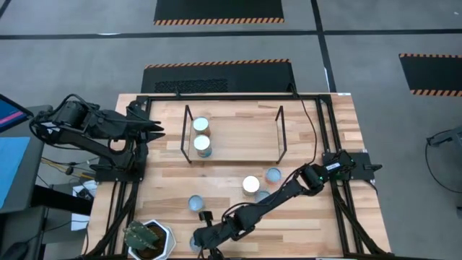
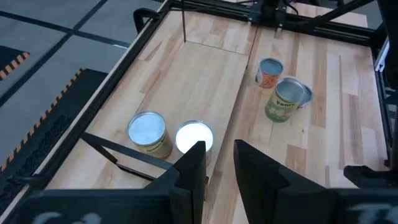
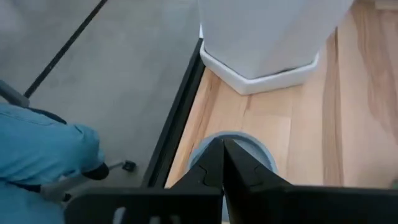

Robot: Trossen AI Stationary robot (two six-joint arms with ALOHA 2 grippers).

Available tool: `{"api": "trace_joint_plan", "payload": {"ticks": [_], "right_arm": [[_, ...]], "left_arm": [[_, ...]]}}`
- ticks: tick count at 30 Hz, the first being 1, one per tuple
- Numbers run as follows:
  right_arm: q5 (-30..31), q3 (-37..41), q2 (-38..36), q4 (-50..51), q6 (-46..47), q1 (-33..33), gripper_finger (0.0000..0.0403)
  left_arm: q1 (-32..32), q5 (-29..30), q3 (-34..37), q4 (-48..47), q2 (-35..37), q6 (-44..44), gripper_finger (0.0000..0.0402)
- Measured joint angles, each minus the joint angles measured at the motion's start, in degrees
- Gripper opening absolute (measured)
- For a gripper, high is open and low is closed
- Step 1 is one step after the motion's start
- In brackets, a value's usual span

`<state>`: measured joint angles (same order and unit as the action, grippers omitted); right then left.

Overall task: Pick and place cans onto a shelf
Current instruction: Move the canned pears, canned pineapple rings, and canned salmon to the center of the table

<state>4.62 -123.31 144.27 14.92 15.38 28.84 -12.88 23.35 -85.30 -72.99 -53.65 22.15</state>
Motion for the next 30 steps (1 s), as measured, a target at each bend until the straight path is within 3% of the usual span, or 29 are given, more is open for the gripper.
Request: {"api": "trace_joint_plan", "payload": {"ticks": [8, 30], "right_arm": [[0.0, 0.2, 3.1, -0.8, 3.5, 0.0, 0.0022], [3.6, -0.2, 2.3, 12.7, 5.7, -2.6, 0.0015]], "left_arm": [[0.0, 0.0, 0.0, 0.0, 0.0, 0.0, 0.007], [0.0, 0.0, 0.0, -0.1, 0.0, -0.2, 0.007]]}}
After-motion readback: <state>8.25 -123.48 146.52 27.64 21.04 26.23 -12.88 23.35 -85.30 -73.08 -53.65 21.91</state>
